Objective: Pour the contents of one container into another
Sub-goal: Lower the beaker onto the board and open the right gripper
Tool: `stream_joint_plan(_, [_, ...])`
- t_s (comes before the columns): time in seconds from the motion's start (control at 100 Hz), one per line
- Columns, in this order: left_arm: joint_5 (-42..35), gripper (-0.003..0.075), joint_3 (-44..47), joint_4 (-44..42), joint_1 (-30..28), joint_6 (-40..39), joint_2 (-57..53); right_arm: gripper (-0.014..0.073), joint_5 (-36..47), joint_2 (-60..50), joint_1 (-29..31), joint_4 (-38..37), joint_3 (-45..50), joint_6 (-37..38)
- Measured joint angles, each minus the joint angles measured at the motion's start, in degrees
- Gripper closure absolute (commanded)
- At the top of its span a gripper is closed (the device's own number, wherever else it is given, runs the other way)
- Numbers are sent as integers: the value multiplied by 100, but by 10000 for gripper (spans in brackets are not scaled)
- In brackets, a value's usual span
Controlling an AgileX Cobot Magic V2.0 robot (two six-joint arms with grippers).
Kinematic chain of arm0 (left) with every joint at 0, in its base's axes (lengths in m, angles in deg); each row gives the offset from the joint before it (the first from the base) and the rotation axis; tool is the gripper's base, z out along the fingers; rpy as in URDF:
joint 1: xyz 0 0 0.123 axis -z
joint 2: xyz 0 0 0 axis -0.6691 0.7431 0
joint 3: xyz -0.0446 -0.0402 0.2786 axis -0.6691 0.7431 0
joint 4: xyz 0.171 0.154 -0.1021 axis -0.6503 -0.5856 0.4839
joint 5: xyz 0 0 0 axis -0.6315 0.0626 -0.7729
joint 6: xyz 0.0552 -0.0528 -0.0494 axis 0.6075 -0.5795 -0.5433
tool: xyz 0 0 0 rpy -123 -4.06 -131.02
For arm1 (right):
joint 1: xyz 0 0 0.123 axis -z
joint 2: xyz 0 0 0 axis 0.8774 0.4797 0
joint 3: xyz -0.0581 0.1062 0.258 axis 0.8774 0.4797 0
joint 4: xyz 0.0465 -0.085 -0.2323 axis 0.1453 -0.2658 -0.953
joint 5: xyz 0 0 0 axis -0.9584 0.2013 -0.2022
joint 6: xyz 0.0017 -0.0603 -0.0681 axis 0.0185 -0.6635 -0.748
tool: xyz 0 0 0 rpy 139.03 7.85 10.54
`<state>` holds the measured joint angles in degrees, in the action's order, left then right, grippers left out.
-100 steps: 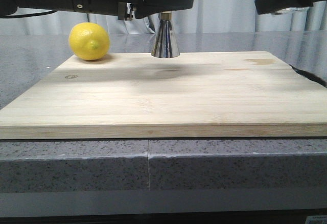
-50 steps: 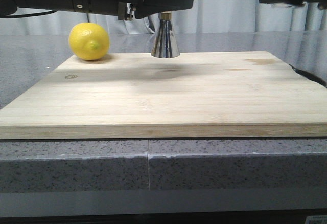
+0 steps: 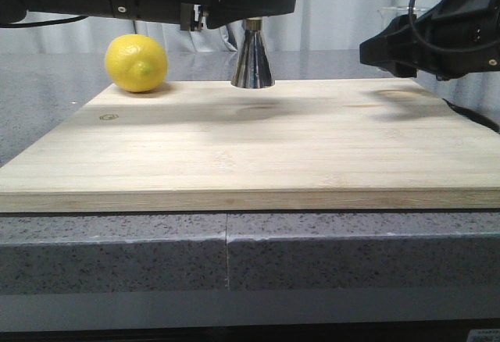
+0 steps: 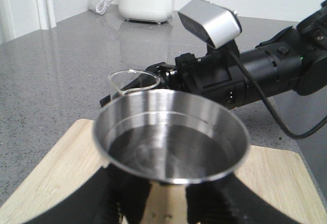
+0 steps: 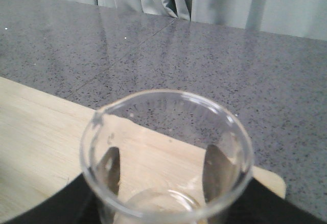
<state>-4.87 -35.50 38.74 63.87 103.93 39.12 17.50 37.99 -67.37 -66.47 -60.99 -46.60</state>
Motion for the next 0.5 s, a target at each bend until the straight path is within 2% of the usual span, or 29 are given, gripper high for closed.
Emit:
stream_joint_plan(0.18, [0, 460, 0, 0, 0, 0, 0, 280, 352, 362, 0, 22, 0, -24])
stream_joint_plan(0.5, [0, 460, 0, 0, 0, 0, 0, 266, 376, 519, 0, 22, 0, -37])
